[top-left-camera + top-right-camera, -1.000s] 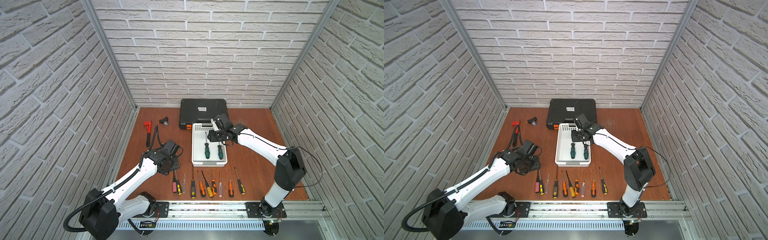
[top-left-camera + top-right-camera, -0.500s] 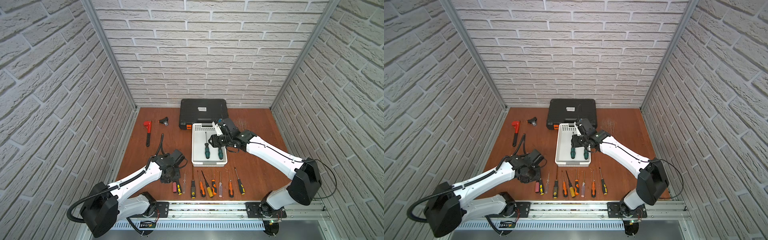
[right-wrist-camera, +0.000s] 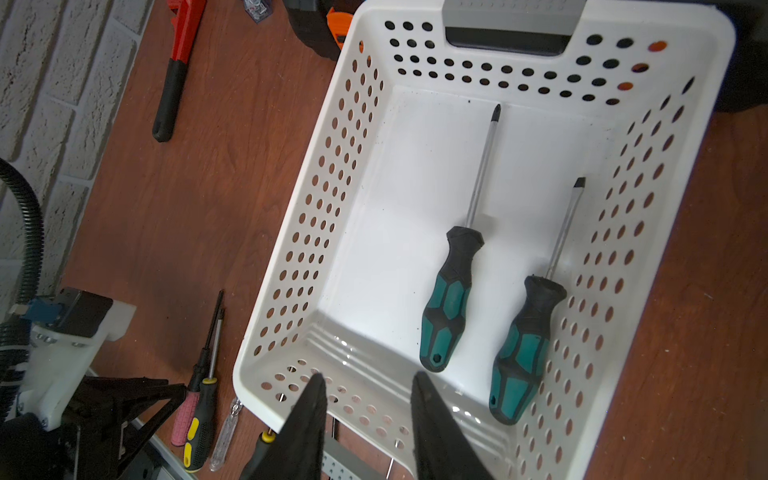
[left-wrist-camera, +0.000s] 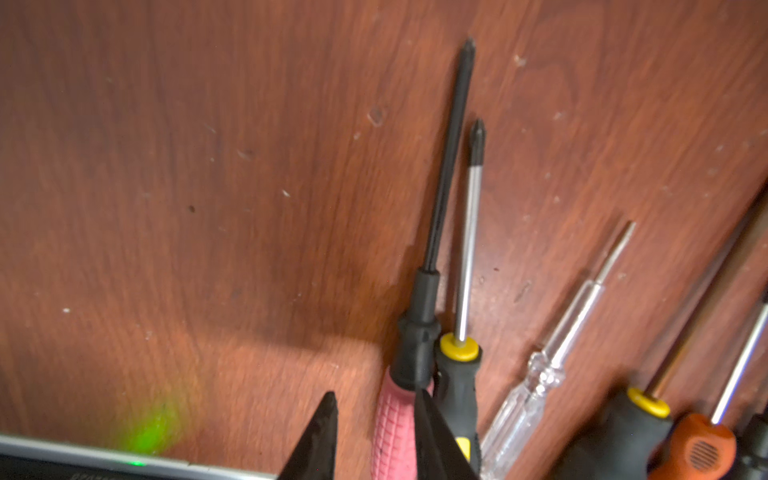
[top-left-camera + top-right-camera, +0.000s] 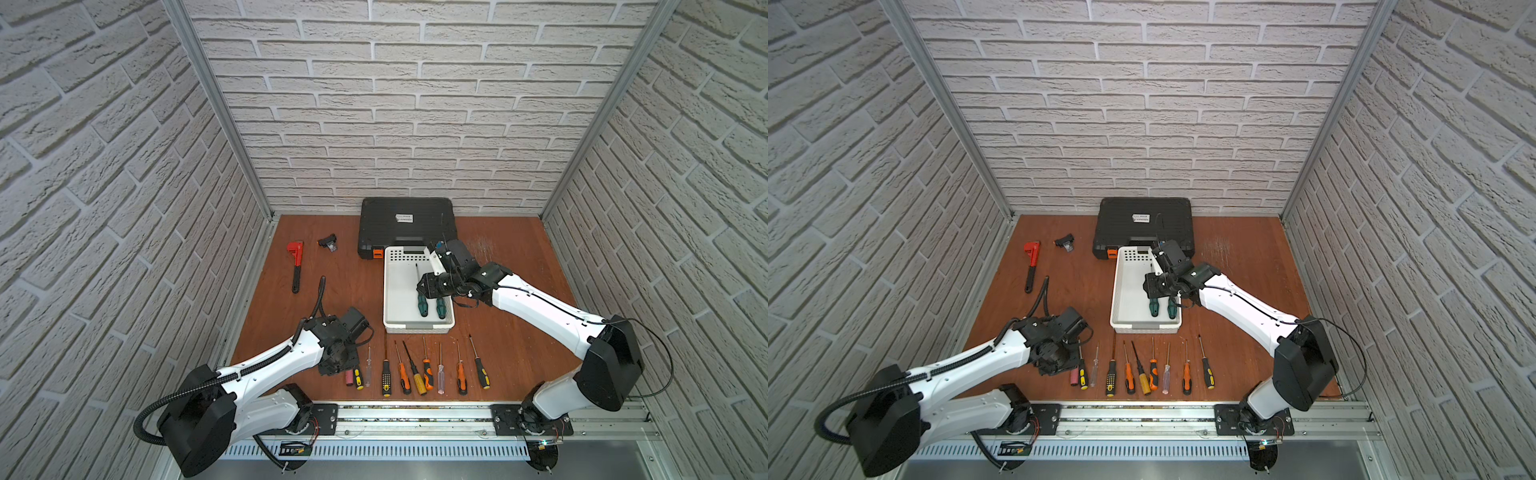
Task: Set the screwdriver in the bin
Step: 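Raise the right gripper from the bin while the left gripper reaches the pink-handled screwdrivers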
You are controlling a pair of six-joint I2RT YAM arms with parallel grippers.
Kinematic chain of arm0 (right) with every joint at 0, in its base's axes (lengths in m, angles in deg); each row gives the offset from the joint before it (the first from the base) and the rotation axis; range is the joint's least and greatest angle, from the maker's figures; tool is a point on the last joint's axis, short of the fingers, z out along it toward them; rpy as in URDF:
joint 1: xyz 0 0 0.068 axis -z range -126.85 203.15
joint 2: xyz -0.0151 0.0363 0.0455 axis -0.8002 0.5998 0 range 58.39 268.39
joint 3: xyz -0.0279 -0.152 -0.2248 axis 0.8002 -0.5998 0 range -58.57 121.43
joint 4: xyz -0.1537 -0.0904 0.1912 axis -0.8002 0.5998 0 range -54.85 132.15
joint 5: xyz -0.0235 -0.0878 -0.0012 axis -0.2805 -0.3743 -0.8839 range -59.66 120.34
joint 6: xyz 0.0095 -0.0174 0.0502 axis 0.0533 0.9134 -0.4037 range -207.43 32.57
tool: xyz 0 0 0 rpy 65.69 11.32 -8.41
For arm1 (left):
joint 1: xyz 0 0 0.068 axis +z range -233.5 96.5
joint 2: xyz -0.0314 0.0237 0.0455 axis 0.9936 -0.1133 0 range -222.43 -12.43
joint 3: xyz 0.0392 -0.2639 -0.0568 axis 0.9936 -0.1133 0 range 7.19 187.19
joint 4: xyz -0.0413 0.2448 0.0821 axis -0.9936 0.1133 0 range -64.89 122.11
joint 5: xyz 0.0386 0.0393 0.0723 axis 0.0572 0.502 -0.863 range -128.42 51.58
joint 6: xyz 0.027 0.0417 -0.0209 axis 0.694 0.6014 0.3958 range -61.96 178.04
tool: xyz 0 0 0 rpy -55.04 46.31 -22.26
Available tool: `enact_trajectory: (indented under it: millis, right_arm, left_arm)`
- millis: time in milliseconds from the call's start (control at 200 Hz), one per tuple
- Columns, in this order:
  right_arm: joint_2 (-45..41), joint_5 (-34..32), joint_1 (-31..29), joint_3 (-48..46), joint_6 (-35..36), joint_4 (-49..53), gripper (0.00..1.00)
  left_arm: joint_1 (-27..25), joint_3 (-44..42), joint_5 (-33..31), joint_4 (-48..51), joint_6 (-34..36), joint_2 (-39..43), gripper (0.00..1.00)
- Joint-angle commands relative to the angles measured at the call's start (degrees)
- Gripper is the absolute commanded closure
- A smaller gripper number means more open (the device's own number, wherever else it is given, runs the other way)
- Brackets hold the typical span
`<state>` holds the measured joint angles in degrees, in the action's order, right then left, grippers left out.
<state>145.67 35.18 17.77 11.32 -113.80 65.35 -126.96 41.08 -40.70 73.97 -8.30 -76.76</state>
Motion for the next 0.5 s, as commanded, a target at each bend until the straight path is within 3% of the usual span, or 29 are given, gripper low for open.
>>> enact_trajectory:
  millis: [0,495]
  right_arm:
    - [-2.33,0.23,-0.29,-1.51,-0.91,-2.47,0.64]
    - [-1.77,2.37,-0.26,-2.39,-2.11,-3.56,0.64]
  left_arm:
    - [-0.96,-1.17,0.43,-0.97,-1.46,0.81,0.66]
    - [-1.54,-3.36,0.79,-3.22,-2.95,0.62,0.62]
